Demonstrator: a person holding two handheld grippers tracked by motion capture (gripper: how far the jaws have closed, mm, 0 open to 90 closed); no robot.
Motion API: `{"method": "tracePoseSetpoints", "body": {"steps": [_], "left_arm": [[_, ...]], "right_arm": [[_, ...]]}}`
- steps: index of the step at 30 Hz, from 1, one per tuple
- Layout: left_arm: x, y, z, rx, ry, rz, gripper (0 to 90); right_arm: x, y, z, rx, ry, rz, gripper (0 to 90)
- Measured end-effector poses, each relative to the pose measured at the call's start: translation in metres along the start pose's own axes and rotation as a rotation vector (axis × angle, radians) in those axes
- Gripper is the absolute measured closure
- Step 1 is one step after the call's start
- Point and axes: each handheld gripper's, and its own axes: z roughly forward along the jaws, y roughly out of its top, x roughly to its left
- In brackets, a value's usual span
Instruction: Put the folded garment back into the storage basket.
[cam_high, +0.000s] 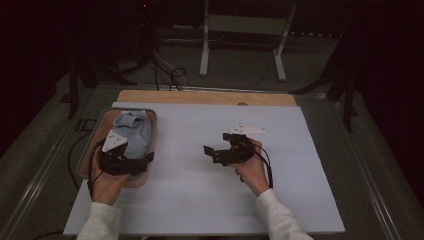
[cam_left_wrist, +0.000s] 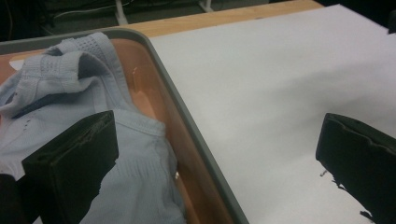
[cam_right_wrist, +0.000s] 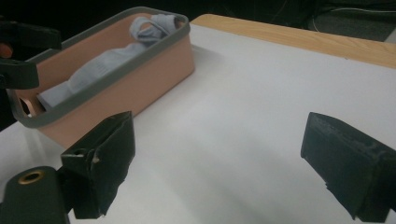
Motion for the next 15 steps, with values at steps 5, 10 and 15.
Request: {"method": "tracePoseSetpoints", "body": {"steps": [5,10,15], "left_arm": [[0.0,0.0,-0.002,-0.007,0.0,0.0,0.4],[0.0,-0.004,-0.003,-0.012,0.005,-0.006,0.5],[0.0,-0.007,-0.002,-0.005,0.002,-0.01,0.4]], "right_arm": [[-0.005,-0.005,-0.01,-0.004,-0.015,-0.006,9.9],[-0.009,-0.009,-0.022,-0.027,-0.026,-0.016,9.8],[-0.017,-0.016,-0.034,-0.044,-0.039,-0.01,9.7]]}}
